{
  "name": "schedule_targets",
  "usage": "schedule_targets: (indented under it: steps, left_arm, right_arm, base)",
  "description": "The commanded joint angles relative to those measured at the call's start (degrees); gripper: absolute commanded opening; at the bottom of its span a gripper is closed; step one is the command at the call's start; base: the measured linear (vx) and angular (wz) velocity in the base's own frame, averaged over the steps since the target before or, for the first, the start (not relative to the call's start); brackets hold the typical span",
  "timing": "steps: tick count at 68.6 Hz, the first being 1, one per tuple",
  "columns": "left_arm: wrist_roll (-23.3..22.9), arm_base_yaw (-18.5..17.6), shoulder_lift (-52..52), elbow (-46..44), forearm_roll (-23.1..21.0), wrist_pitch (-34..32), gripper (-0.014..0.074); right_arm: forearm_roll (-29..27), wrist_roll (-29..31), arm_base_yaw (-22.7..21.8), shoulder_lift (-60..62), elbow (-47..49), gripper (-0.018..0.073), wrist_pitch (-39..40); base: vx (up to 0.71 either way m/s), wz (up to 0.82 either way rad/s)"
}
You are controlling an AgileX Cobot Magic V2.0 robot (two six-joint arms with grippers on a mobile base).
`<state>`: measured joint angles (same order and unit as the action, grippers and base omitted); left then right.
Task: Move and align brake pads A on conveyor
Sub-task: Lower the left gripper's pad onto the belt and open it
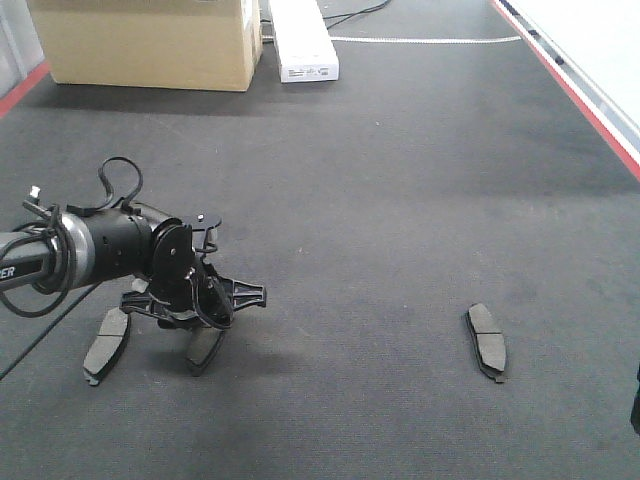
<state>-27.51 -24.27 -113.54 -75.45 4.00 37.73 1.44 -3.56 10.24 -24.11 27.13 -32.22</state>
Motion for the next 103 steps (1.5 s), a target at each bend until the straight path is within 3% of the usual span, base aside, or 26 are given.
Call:
schedule_targets:
  steps: [1, 10, 29, 45, 63, 84, 103]
  left_arm:
    - [1.36, -0.22, 2.24, -1.38, -1.00, -0.91, 0.0375]
    - [5.28, -0.28, 3.82, -1.33, -0.90, 0.63, 0.0377]
    - [6.97, -0.34, 12.22, -1.33, -0.73, 1.45, 0.0377]
    - [10.55, -3.60, 22.48, 0.39, -0.50, 1.82, 0.0377]
    - [8.58, -8.27, 39.96, 13.52, -0.12, -10.15, 0.0377]
    - [8.69, -8.28, 62.00, 31.13, 0.95, -18.75, 0.0377]
    - [11.08, -8.28, 82.10, 43.23, 2.28, -17.03, 0.0377]
  right_arm:
    - [0.43, 0.49, -0.42, -0.29, 1.84, -0.0004, 5.58]
    - [0.43, 0.49, -0.42, -0.29, 1.84, -0.0004, 5.51]
    - [0.43, 0.49, -0.42, -0.29, 1.84, -0.0004, 5.51]
    - [0.43, 0.49, -0.42, -0.29, 1.84, -0.0004, 5.51]
    - [0.43, 0.49, -0.42, -0.29, 1.84, -0.0004, 5.51]
    - [0.43, 0.49, -0.42, -0.29, 1.84, -0.0004, 5.51]
    - [0.43, 0.49, -0.42, -0.29, 1.84, -0.0004, 5.51]
  base:
    - [0.00, 0.00]
    - [0.00, 0.00]
    - [0.00, 0.00]
    - [0.00, 0.00]
    - [0.00, 0.00]
    - [0.00, 0.00]
    - [0.00, 0.00]
